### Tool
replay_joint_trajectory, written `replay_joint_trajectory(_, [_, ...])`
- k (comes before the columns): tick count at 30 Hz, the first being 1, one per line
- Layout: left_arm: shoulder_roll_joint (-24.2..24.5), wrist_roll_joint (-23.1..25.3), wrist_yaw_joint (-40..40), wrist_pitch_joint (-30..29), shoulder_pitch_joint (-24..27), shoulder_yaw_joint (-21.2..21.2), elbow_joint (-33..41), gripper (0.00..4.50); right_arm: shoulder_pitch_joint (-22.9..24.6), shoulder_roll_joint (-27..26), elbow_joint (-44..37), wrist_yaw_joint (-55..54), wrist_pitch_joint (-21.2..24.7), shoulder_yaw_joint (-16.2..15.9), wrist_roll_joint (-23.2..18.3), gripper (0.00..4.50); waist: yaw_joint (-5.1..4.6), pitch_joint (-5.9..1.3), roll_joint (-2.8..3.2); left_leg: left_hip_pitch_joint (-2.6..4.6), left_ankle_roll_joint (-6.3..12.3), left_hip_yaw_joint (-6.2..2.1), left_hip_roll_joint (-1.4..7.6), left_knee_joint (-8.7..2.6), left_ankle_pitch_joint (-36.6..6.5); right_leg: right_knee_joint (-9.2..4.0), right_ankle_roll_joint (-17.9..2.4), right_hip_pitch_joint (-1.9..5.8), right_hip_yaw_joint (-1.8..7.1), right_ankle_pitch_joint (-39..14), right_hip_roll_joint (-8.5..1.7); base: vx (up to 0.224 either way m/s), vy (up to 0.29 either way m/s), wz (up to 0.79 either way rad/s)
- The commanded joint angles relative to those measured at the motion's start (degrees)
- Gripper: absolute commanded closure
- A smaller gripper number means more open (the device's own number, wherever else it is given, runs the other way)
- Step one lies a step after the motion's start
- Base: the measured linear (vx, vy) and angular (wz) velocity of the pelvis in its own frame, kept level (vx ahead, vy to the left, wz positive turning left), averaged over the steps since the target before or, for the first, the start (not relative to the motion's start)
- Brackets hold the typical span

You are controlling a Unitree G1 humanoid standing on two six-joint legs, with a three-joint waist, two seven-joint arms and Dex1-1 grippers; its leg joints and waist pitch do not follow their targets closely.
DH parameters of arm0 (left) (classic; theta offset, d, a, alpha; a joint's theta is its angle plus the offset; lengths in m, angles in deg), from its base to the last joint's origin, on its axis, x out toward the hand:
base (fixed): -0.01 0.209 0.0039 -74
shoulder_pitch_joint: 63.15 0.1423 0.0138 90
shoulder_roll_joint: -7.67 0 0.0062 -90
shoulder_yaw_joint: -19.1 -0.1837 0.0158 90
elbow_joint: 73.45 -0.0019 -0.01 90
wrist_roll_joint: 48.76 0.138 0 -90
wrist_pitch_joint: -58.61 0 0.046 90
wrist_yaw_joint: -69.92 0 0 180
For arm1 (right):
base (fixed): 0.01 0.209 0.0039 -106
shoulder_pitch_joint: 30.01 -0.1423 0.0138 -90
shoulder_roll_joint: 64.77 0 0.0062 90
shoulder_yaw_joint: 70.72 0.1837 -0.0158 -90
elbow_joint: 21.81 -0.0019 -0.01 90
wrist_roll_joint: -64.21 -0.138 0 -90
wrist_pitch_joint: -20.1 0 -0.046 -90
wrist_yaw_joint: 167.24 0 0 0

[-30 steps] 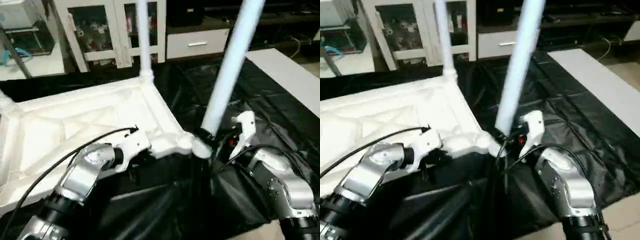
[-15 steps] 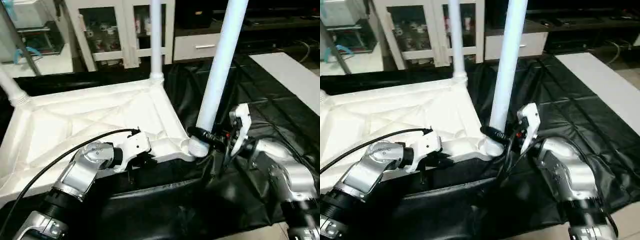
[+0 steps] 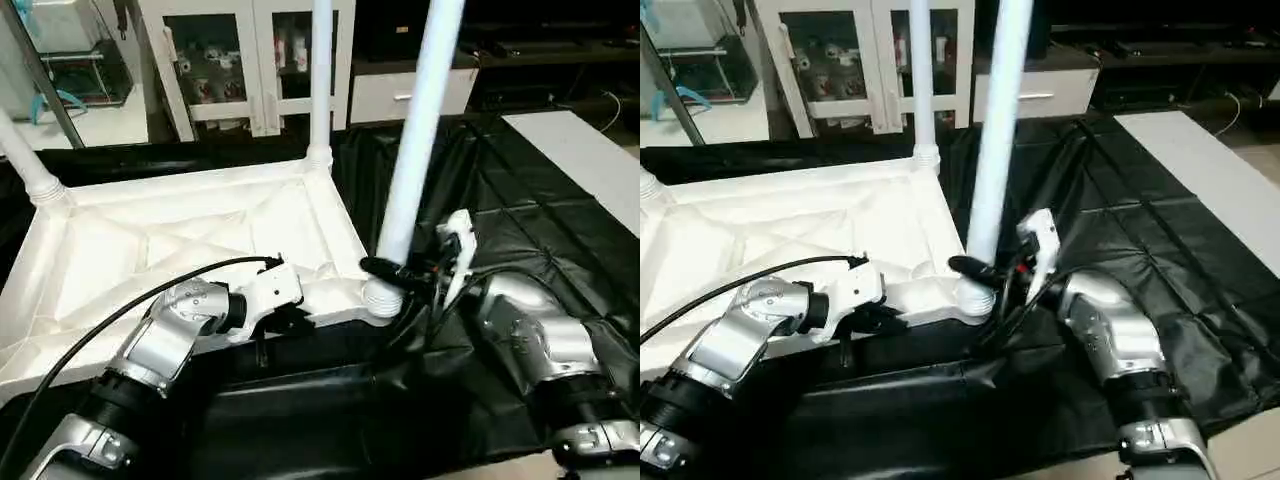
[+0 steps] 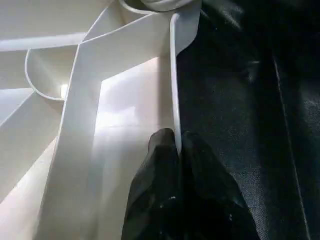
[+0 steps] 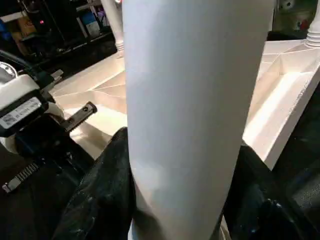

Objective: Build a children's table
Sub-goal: Insert table leg to table base

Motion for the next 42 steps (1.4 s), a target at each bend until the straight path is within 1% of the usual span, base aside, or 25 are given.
replay_joint_trajectory(1, [-0.75,-1.26,2.48,2.00,0.77,-2.37,-1.40,4.50,-0.12,-0.30,2.39,-0.42,-1.05,0.17,1.41,2.64,-0.14,-3.12,-1.19,3.09,-0.33,-2.96,6.36,-4.56,-14.70,-4.69,-13.07,-0.04,2.43,-7.71,-5.09,0.000,0.000,0.00])
replay_joint_trajectory(4, [-0.69,-1.30,2.71,2.14,0.68,-2.37,-1.58,4.50,-0.65,-1.17,4.97,-1.44,-2.59,1.44,1.48,2.64,-0.19,-3.19,-1.19,3.00,-0.91,-3.03,6.33,-4.65,-15.10,-4.61,-13.16,0.07,2.47,-7.07,-5.16,0.000,0.000,0.00])
replay_joint_trajectory(8, [-0.54,-1.35,2.86,2.24,0.60,-2.29,-1.77,4.50,-0.89,-1.95,7.10,-2.16,-3.93,2.27,1.28,2.64,-0.31,-3.23,-1.18,2.87,-0.41,-3.01,6.26,-4.66,-14.54,-4.43,-13.68,0.18,2.37,-5.08,-5.12,0.000,0.000,0.00])
replay_joint_trajectory(11, [-0.62,-1.17,2.28,2.45,0.40,-1.99,-2.09,4.50,-0.52,-3.18,7.69,-2.71,-5.22,3.74,0.23,2.64,-0.28,-3.12,-1.28,2.82,-0.46,-3.04,6.31,-4.68,-15.52,-4.64,-13.49,0.15,2.48,-7.04,-5.24,0.000,0.000,0.00])
replay_joint_trajectory(12, [-0.66,-1.12,2.11,2.50,0.35,-1.92,-2.16,4.50,-0.42,-3.34,7.69,-2.74,-5.42,3.97,0.06,2.64,-0.27,-3.07,-1.24,2.90,-0.78,-3.10,6.35,-4.70,-16.31,-4.75,-13.33,0.01,2.53,-8.46,-5.32,0.000,0.000,0.00])
replay_joint_trajectory(13, [-0.91,-1.06,1.61,2.53,0.14,-1.67,-2.51,4.50,0.26,-3.86,7.34,-2.91,-6.16,4.64,-0.31,2.64,-0.30,-3.04,-1.41,2.90,-1.10,-3.15,6.41,-4.78,-16.87,-4.85,-13.11,0.03,2.56,-9.43,-5.36,0.000,0.000,0.00])
replay_joint_trajectory(17, [-1.57,-0.87,0.19,2.86,-0.38,-1.08,-3.35,4.50,2.63,-4.71,5.85,-3.11,-8.01,5.28,-0.46,2.64,-0.22,-2.75,-1.33,3.23,-2.47,-3.24,6.53,-5.04,-20.09,-5.25,-12.10,-0.49,2.75,-12.72,-5.43,0.000,0.000,0.00])
replay_joint_trajectory(18, [-1.97,-0.80,-0.59,3.04,-0.83,-0.70,-4.00,4.50,4.25,-5.22,5.41,-3.41,-9.68,5.27,-0.12,2.64,-0.22,-2.67,-1.14,3.27,-3.28,-3.43,6.48,-5.13,-21.90,-5.40,-11.64,-0.49,2.77,-15.06,-5.59,0.000,0.000,0.00])
replay_joint_trajectory(19, [-2.24,-0.75,-1.09,3.15,-1.16,-0.47,-4.47,4.50,5.40,-5.52,5.23,-3.70,-10.93,5.14,0.19,2.64,-0.20,-2.43,-1.23,3.59,-4.22,-3.49,6.54,-5.20,-24.17,-5.79,-10.94,-0.89,2.93,-17.89,-5.68,0.000,0.000,0.00])
replay_joint_trajectory(20, [-2.28,-0.74,-1.16,3.17,-1.23,-0.44,-4.55,4.50,5.62,-5.58,5.21,-3.76,-11.18,5.12,0.27,2.64,-0.21,-2.46,-1.30,3.64,-4.59,-3.58,6.57,-5.26,-24.76,-5.87,-10.58,-0.85,2.97,-18.82,-5.76,0.000,0.000,0.00])
replay_joint_trajectory(21, [-2.63,-0.67,-1.58,3.35,-1.76,-0.28,-5.26,4.50,7.37,-6.08,5.21,-4.15,-13.25,4.93,1.14,2.64,-0.21,-2.41,-1.18,3.69,-5.20,-3.78,6.58,-5.37,-26.00,-6.01,-10.03,-0.96,3.03,-20.36,-5.82,0.000,0.000,0.00])
replay_joint_trajectory(23, [-3.06,-0.57,-2.33,3.50,-2.24,-0.05,-5.86,4.50,8.47,-6.55,5.38,-5.03,-15.51,5.01,2.09,2.64,-0.06,-2.37,-1.13,3.95,-5.91,-3.91,6.69,-5.46,-27.66,-6.25,-9.30,-1.31,3.18,-21.65,-5.91,0.000,0.000,0.00])
replay_joint_trajectory(24, [-3.24,-0.54,-2.54,3.60,-2.49,0.03,-6.20,4.50,9.04,-6.76,5.46,-5.31,-16.73,4.98,2.67,2.64,-0.03,-2.35,-0.93,3.90,-6.36,-4.07,6.70,-5.58,-28.44,-6.24,-9.17,-1.32,3.16,-21.90,-5.87,0.000,0.000,0.00])
replay_joint_trajectory(26, [-3.35,-0.53,-2.64,3.66,-2.67,0.08,-6.44,4.50,9.40,-6.90,5.51,-5.47,-17.53,4.95,3.06,2.64,-0.16,-2.24,-0.96,3.85,-6.96,-4.17,6.65,-5.84,-30.08,-6.32,-8.78,-1.41,3.10,-22.76,-5.79,0.000,0.000,0.00])
replay_joint_trajectory(27, [-3.57,-0.40,-2.91,4.10,-3.11,0.09,-7.12,4.50,10.92,-7.24,5.38,-6.18,-20.15,4.47,4.55,2.64,-0.21,-2.22,-0.75,3.87,-7.39,-4.33,6.64,-5.96,-31.34,-6.36,-8.55,-1.39,3.08,-23.53,-5.81,0.000,0.000,0.00])
replay_joint_trajectory(28, [-3.63,-0.33,-3.02,4.28,-3.26,0.07,-7.35,4.50,11.48,-7.37,5.30,-6.50,-21.11,4.31,5.06,2.64,-0.08,-2.26,-0.84,4.26,-7.73,-4.20,6.65,-5.90,-32.25,-6.70,-8.07,-1.78,3.18,-24.11,-5.88,0.000,0.000,0.00])
replay_joint_trajectory(29, [-3.69,-0.31,-3.08,4.36,-3.37,0.06,-7.49,4.50,11.86,-7.39,5.27,-6.84,-21.96,4.13,5.60,2.64,-0.07,-2.26,-0.84,4.37,-7.74,-4.29,6.66,-5.88,-32.47,-6.79,-8.02,-1.83,3.27,-24.11,-5.97,0.000,0.000,0.00])
replay_joint_trajectory(31, [-3.80,-0.25,-3.04,4.43,-3.54,0.09,-7.72,4.50,12.41,-7.36,5.04,-7.60,-22.89,3.83,6.30,2.64,-0.12,-2.16,-0.74,4.14,-7.80,-4.35,6.74,-6.19,-32.98,-6.82,-7.66,-1.72,3.25,-23.97,-5.86,0.000,0.000,0.00])
replay_joint_trajectory(34, [-3.84,0.10,-2.92,4.76,-3.80,0.06,-8.13,4.50,12.94,-6.14,5.76,-8.50,-24.80,2.23,8.96,2.64,-0.31,-2.09,-0.63,4.12,-8.62,-4.50,6.64,-6.51,-35.12,-6.81,-7.13,-1.76,3.06,-24.90,-5.64,0.000,0.000,0.00])
replay_joint_trajectory(36, [-3.71,0.22,-2.65,4.90,-3.89,-0.08,-8.29,4.50,12.97,-5.28,6.32,-8.44,-24.47,0.83,10.58,2.64,-0.35,-1.94,-0.66,4.51,-9.18,-4.54,6.58,-6.46,-37.38,-7.27,-6.47,-2.14,3.17,-27.12,-5.75,0.000,0.000,0.00])
replay_joint_trajectory(37, [-3.68,0.23,-2.58,4.91,-3.90,-0.11,-8.30,4.50,12.97,-5.18,6.35,-8.35,-24.26,0.65,10.69,2.64,-0.39,-1.95,-0.62,4.53,-9.06,-4.73,6.60,-6.49,-37.90,-7.38,-6.34,-2.01,3.19,-27.79,-5.92,0.000,0.000,0.00])
replay_joint_trajectory(39, [-3.55,0.27,-2.16,5.01,-3.95,-0.20,-8.36,4.50,12.82,-4.79,6.38,-8.16,-22.98,0.12,11.07,2.64,-0.50,-2.06,-0.64,4.39,-9.00,-4.77,6.61,-6.81,-37.59,-7.41,-6.15,-1.77,3.03,-26.96,-5.77,0.000,0.000,0.00])
replay_joint_trajectory(40, [-3.34,0.28,-1.60,5.19,-3.95,-0.22,-8.40,4.50,12.14,-4.26,6.50,-7.66,-20.90,-0.34,11.16,2.64,-0.49,-2.08,-0.60,4.45,-9.10,-4.76,6.62,-6.87,-37.68,-7.42,-6.14,-1.79,3.00,-26.55,-5.70,0.000,0.000,0.00])
replay_joint_trajectory(41, [-3.34,0.28,-1.60,5.19,-3.95,-0.22,-8.40,4.50,12.14,-4.26,6.50,-7.66,-20.90,-0.34,11.16,2.64,-0.58,-2.01,-0.61,4.54,-9.29,-4.72,6.62,-6.99,-38.23,-7.38,-6.26,-1.96,2.98,-25.87,-5.51,0.000,0.000,0.00])
replay_joint_trajectory(42, [-3.19,0.34,-1.36,5.46,-4.00,-0.25,-8.52,4.50,11.30,-3.83,6.91,-7.34,-19.23,-0.58,11.13,2.64,-0.68,-1.99,-0.72,4.80,-9.50,-4.60,6.54,-6.92,-39.21,-7.44,-6.34,-2.19,2.99,-26.19,-5.44,0.000,0.000,0.00])
